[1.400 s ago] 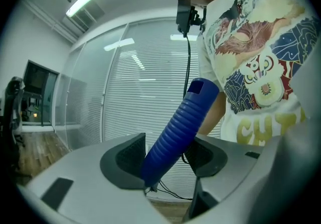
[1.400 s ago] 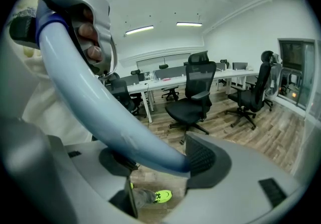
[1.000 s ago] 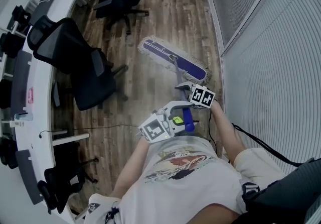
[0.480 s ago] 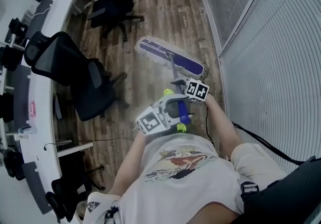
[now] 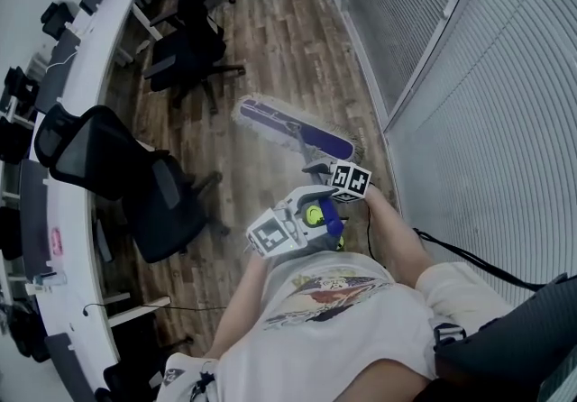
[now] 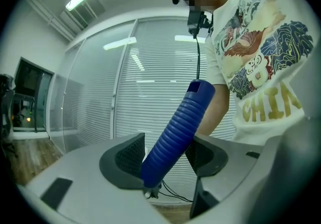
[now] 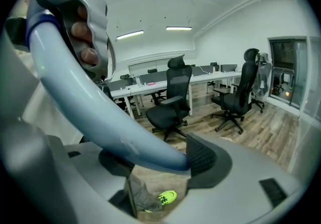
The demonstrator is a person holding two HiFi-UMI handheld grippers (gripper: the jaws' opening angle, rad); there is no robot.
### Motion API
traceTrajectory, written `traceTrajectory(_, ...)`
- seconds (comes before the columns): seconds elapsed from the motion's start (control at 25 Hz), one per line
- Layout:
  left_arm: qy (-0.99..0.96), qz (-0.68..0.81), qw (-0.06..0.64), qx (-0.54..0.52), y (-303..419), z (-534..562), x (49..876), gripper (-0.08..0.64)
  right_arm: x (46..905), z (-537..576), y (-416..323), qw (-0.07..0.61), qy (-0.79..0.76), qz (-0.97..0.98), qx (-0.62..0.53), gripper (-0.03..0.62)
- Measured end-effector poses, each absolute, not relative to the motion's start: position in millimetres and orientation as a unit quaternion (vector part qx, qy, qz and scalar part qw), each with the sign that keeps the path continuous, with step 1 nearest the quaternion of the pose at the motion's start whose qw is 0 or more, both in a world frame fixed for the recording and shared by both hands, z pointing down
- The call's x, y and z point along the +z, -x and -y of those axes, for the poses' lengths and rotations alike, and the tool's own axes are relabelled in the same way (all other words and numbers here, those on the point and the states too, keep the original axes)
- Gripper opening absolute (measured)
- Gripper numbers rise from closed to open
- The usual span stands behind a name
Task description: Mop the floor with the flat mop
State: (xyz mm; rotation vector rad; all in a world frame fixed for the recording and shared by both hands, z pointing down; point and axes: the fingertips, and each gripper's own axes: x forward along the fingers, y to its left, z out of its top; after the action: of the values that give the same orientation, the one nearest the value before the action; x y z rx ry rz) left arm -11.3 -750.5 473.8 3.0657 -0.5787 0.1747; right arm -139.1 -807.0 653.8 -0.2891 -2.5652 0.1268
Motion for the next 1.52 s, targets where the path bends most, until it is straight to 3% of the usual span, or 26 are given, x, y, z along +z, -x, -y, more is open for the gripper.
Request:
traceTrajectory(0.52, -0.982, 0.182, 0.014, 0.049, 59.1, 809.2, 476.1, 0.239, 655.7, 869.5, 185.0, 0.278, 0.102, 0.954, 0.044, 0.252)
traceTrajectory(1.52, -0.972, 0.219, 0.032, 0.080, 47.0, 707.3, 494.9, 0.242, 669.9, 772.9, 170.8, 0.284, 0.094, 0.954, 0.035, 0.256)
